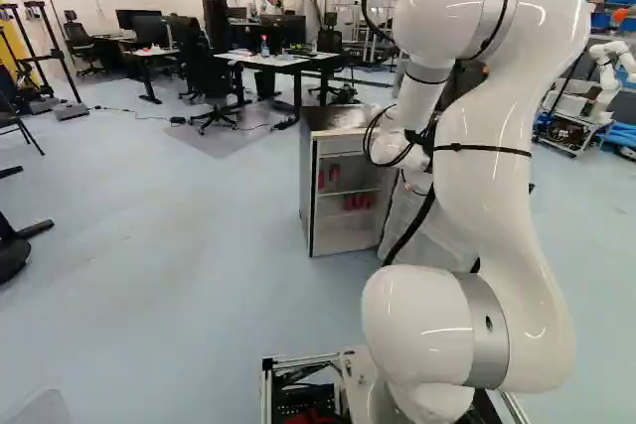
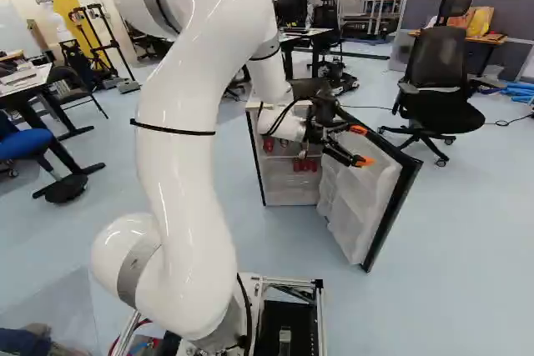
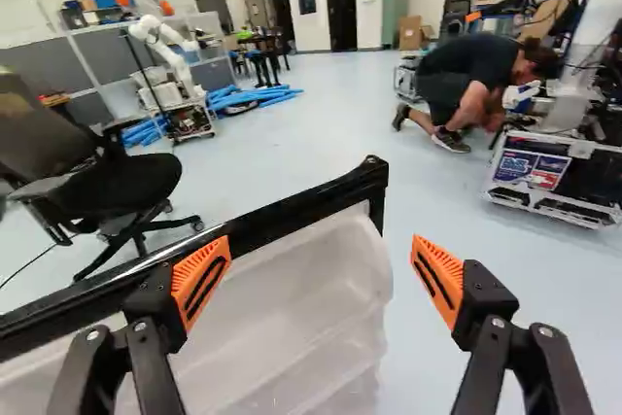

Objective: Grab a drink from the fridge

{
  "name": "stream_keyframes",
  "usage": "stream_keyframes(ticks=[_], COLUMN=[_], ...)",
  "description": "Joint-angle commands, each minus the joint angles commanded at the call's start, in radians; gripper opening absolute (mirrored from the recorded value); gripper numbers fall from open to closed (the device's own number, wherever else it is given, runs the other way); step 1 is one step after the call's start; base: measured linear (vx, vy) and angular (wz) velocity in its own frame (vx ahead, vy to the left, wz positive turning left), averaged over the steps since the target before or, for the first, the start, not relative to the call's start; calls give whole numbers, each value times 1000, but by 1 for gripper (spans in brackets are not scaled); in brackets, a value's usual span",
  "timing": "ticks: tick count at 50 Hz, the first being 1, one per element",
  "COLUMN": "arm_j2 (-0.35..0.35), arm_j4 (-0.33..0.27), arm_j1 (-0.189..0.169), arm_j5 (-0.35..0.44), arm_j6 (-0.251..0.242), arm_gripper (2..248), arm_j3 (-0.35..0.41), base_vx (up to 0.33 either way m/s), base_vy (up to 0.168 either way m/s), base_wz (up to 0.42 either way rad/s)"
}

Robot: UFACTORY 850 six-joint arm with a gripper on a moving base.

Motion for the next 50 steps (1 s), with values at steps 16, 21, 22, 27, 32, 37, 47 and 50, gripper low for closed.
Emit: stream_keyframes(ticks=[16, 21, 22, 27, 32, 37, 47, 50], arm_j2=[74, 97, 102, 126, 149, 172, 210, 215], arm_j4=[-168, -221, -231, -284, -336, -389, -497, -525], arm_j1=[37, 48, 51, 63, 75, 88, 110, 114], arm_j5=[0, -1, -2, -7, -16, -28, -52, -59], arm_j6=[0, 0, 0, 0, 0, 0, 0, 0], arm_gripper=[247, 247, 247, 247, 247, 247, 247, 247], arm_j3=[113, 148, 155, 189, 221, 253, 304, 309], base_vx=[0, 0, 0, 0, 0, 0, 0, 0], base_vy=[0, 0, 0, 0, 0, 0, 0, 0], base_wz=[0, 0, 0, 0, 0, 0, 0, 0])
